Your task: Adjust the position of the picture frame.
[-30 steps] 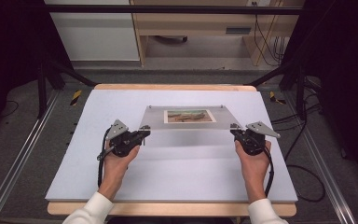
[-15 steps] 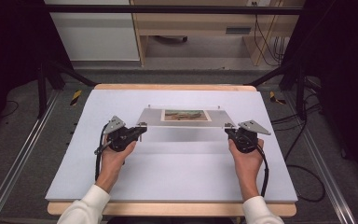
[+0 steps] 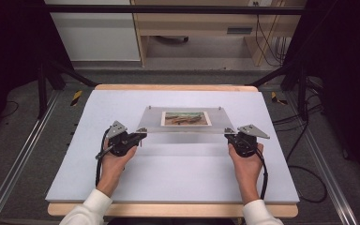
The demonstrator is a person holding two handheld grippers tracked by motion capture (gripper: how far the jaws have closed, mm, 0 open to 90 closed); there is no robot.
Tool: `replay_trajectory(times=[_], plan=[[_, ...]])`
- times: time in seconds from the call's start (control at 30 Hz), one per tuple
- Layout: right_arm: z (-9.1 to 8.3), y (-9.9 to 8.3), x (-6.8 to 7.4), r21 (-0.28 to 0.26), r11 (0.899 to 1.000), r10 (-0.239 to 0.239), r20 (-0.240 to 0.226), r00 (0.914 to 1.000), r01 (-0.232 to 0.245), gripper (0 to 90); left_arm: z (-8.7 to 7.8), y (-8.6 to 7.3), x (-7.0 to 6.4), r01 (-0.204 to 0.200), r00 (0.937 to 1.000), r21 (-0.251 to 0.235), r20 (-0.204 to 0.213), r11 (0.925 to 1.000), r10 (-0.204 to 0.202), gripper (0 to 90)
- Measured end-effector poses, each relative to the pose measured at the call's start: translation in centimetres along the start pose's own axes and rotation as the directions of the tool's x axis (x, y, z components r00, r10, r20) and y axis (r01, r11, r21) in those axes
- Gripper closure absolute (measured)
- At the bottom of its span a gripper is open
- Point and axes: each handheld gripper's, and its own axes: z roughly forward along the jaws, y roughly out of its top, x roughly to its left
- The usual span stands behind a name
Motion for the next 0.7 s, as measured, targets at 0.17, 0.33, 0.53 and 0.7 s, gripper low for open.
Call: replay_trajectory(times=[0.17,0.33,0.53,0.7], plan=[[0.04,-0.44,0.0,0.018,1.0,0.003,-0.005,1.0,-0.003,84.8,0.02,-0.34,-0.03,0.004,1.0,0.014,0.002,0.9999,-0.004,84.2],[0.07,-0.62,-0.03,0.023,1.0,0.003,-0.007,1.0,-0.003,84.8,0.01,-0.51,-0.07,0.0,1.0,0.027,0.002,0.9996,0.0,84.2],[0.1,-0.81,-0.06,0.033,0.999,0.006,-0.012,0.9999,-0.006,84.8,0.02,-0.64,-0.11,-0.001,1.0,0.038,0.001,0.9993,0.001,84.2],[0.11,-0.85,-0.07,0.037,0.999,0.008,-0.015,0.9999,-0.007,84.8,0.01,-0.69,-0.14,-0.004,1.0,0.042,-0.001,0.9991,0.004,84.2]])
